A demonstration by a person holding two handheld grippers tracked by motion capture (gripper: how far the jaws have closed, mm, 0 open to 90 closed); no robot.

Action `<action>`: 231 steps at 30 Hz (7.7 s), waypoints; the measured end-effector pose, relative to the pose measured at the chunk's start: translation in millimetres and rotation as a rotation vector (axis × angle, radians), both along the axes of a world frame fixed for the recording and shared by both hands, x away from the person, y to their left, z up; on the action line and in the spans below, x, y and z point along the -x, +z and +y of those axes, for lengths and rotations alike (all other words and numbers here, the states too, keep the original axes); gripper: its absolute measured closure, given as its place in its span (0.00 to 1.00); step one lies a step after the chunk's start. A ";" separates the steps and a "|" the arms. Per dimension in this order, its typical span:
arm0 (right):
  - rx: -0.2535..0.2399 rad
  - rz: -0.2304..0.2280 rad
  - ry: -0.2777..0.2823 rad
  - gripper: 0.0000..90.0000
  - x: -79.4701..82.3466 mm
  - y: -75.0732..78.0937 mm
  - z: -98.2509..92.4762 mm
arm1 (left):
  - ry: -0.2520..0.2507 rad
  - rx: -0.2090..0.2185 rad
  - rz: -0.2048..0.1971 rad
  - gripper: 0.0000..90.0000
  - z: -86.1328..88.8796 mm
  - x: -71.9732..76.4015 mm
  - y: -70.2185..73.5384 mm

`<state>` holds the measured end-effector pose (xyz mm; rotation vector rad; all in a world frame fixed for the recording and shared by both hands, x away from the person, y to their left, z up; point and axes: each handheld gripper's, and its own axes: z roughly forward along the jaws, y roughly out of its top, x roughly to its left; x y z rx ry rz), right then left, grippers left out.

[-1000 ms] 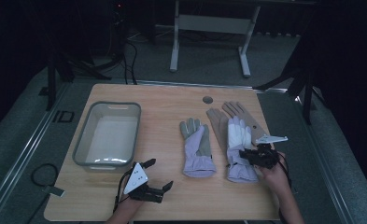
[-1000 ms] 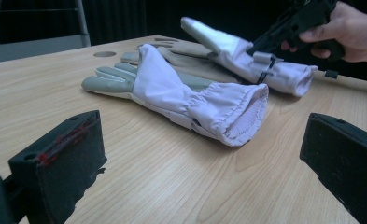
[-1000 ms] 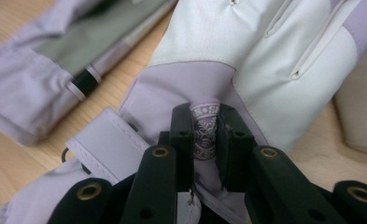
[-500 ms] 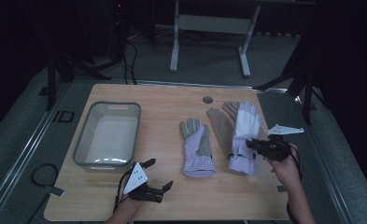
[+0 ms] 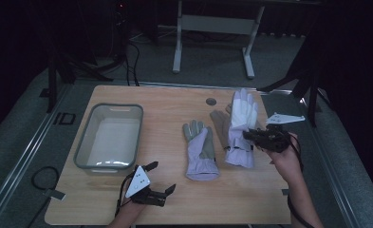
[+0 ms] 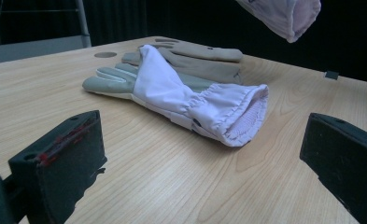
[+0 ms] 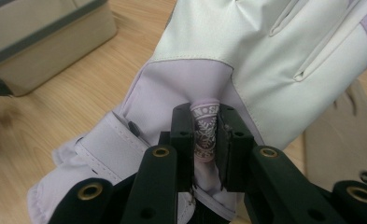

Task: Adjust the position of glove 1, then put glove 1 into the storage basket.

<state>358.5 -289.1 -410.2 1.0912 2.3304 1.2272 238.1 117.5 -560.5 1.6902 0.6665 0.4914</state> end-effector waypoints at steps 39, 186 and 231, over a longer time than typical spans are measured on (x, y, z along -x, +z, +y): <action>0.209 0.180 0.001 0.86 -25.8 -77.1 128.2 | -0.008 0.005 -0.003 0.00 0.2 0.3 -0.2; 0.043 0.335 0.022 0.87 -38.2 -125.8 113.2 | -0.123 -0.203 0.669 0.84 -56.8 -92.1 18.1; 0.058 0.083 0.016 0.93 -32.7 -22.8 177.1 | -0.128 -0.249 0.480 0.85 8.0 -99.0 113.5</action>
